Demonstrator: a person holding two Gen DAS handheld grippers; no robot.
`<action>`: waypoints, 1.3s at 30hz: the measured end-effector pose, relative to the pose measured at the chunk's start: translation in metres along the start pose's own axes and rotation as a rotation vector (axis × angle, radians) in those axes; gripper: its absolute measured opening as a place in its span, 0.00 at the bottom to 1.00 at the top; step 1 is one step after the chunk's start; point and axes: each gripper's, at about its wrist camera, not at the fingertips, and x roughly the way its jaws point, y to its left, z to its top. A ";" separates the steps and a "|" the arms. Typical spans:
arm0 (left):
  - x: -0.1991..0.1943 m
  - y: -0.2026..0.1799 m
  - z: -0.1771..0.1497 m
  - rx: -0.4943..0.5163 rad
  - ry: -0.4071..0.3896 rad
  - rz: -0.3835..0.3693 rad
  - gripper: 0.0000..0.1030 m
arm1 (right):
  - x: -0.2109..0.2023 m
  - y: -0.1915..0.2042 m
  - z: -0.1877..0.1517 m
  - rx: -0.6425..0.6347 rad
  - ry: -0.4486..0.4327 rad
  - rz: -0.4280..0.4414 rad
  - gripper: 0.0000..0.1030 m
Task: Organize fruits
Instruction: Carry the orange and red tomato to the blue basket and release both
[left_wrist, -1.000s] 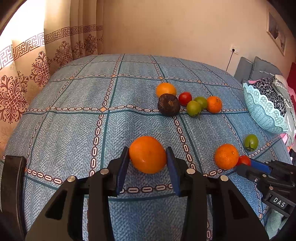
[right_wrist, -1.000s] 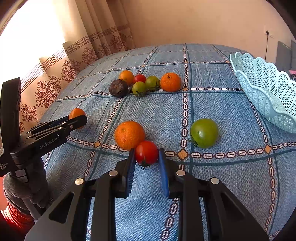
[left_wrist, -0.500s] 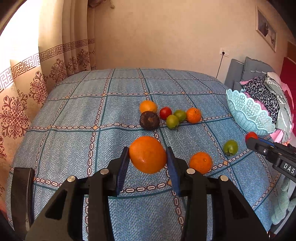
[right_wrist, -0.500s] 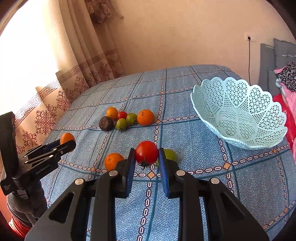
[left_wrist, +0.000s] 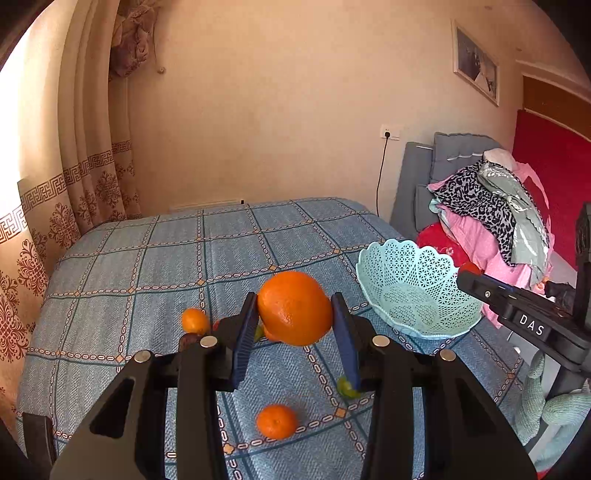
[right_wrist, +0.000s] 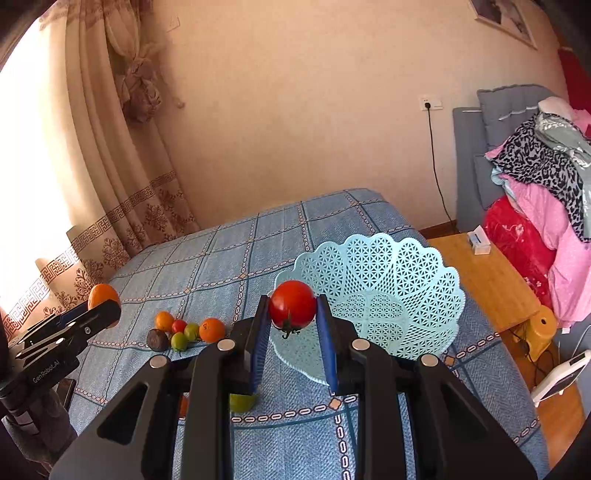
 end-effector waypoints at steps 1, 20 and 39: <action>0.003 -0.007 0.005 0.006 -0.006 -0.015 0.40 | 0.001 -0.006 0.003 0.012 -0.004 -0.014 0.24; 0.089 -0.095 0.028 0.031 0.090 -0.235 0.40 | 0.035 -0.065 -0.002 0.110 0.062 -0.149 0.24; 0.137 -0.104 0.003 0.105 0.154 -0.286 0.40 | 0.052 -0.076 -0.011 0.135 0.096 -0.201 0.25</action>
